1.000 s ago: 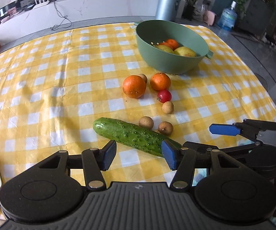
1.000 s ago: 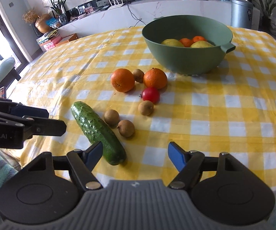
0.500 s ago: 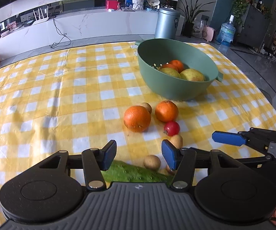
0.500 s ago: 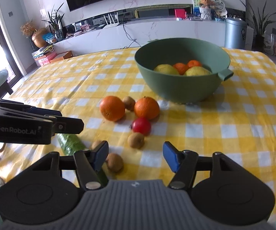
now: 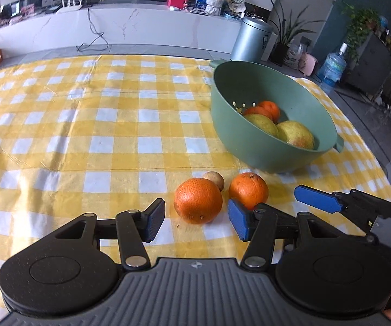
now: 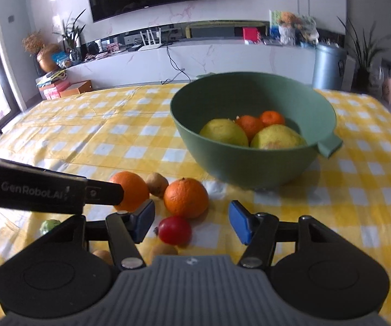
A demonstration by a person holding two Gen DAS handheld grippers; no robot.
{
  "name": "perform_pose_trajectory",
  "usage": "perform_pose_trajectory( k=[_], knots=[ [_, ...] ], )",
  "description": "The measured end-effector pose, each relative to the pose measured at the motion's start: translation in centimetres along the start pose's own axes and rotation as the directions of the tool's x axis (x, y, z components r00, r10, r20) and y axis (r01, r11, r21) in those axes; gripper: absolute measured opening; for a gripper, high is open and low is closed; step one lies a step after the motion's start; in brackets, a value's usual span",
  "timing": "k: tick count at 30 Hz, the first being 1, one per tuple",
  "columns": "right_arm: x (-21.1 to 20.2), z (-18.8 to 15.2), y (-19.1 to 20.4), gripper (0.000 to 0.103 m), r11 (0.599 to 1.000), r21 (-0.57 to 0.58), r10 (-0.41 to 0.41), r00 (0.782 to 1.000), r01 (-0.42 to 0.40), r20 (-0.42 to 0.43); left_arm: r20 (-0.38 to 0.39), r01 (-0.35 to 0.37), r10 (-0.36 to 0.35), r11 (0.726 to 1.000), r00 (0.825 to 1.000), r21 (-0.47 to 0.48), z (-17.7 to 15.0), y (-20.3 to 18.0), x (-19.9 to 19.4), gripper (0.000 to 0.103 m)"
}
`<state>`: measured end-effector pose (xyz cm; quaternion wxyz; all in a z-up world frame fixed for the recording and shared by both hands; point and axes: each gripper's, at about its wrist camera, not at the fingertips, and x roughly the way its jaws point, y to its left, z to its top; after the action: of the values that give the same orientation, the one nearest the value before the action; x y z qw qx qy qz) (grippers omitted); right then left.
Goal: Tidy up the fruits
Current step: 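Grasp an orange with the left tool while the right tool grasps another orange, then lift both held oranges toward the green colander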
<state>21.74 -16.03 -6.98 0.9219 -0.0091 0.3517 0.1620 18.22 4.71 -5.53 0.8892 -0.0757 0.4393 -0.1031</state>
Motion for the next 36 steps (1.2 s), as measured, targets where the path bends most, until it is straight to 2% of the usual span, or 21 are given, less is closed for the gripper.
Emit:
perform_pose_trajectory(
  k=[6,13,16,18,21,27,31,36],
  knots=[
    [1.7,0.1,1.4,0.055,0.99,-0.134,-0.047,0.999,0.049,0.016,-0.004,0.008,-0.009,0.997,1.0,-0.073,-0.3,1.0,1.3,0.063],
    [2.9,0.1,1.0,0.049,0.993,-0.114,-0.03,0.999,0.028,-0.015,0.018,0.069,-0.068,0.993,0.998,-0.095,-0.6,1.1,2.0,0.062],
    [3.3,0.1,1.1,0.047,0.993,-0.114,-0.021,1.0,0.019,-0.02,0.014,0.092,-0.091,0.991,0.996,-0.093,-0.6,1.0,2.3,0.057],
    [3.4,0.0,1.2,0.042,0.994,-0.112,-0.01,1.0,0.007,-0.026,0.017,0.098,-0.096,0.991,0.995,-0.088,-0.7,0.8,2.4,0.055],
    [3.4,-0.1,1.2,0.041,0.994,-0.111,-0.007,1.0,0.003,-0.029,0.025,0.11,-0.108,0.99,0.994,-0.088,-0.8,0.8,2.5,0.052],
    [3.3,-0.1,1.1,0.041,0.994,-0.109,-0.007,1.0,0.003,-0.028,0.035,0.113,-0.11,0.989,0.993,-0.091,-1.0,0.9,2.5,0.05],
    [2.8,0.0,1.0,0.04,0.994,-0.106,-0.024,1.0,0.024,-0.001,0.049,0.088,-0.084,0.992,0.995,-0.093,-1.0,1.0,2.1,0.049],
    [2.2,0.1,1.1,0.04,0.994,-0.106,-0.023,1.0,0.024,0.013,0.07,0.103,-0.094,0.986,0.993,-0.134,-0.9,1.8,1.1,0.049]
  ],
)
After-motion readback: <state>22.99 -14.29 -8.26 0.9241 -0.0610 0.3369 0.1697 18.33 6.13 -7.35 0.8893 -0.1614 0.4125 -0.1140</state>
